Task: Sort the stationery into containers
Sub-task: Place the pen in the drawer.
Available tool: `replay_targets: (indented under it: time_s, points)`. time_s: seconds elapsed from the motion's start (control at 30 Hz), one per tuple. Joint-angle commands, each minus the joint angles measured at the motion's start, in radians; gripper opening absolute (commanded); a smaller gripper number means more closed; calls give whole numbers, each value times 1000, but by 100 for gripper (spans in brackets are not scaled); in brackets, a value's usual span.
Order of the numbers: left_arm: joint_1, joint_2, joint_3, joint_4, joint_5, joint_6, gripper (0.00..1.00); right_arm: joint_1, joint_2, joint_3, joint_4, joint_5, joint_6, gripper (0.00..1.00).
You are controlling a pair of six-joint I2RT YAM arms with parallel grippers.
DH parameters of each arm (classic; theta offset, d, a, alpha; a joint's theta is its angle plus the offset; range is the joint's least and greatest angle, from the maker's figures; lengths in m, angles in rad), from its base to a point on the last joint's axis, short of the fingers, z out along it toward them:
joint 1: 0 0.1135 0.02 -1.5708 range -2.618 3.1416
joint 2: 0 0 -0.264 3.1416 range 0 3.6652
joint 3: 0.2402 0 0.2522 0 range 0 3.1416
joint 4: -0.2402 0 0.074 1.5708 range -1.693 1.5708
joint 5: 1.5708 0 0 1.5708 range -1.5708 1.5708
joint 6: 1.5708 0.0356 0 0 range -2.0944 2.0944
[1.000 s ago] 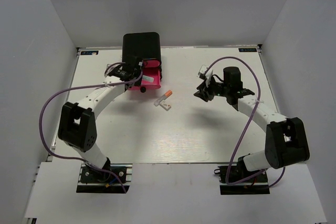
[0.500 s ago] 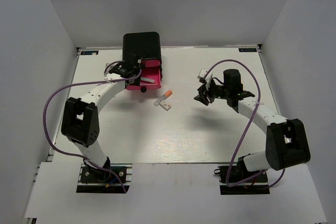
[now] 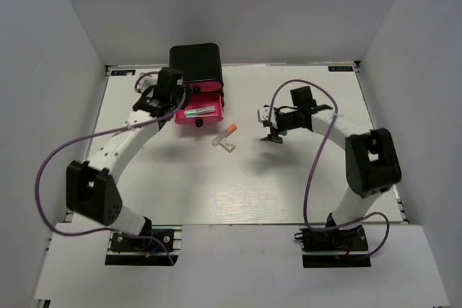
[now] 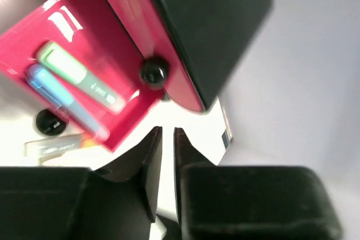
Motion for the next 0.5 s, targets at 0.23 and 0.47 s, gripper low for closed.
replay_targets:
  time_s: [0.23,0.47]
  points:
    - [6,-547,-451,30,113,348,58,112,427,593,-411,13,-393,68]
    - [6,-856,-593,-186,80,317,79,175,526,685,-482,42,-441,68]
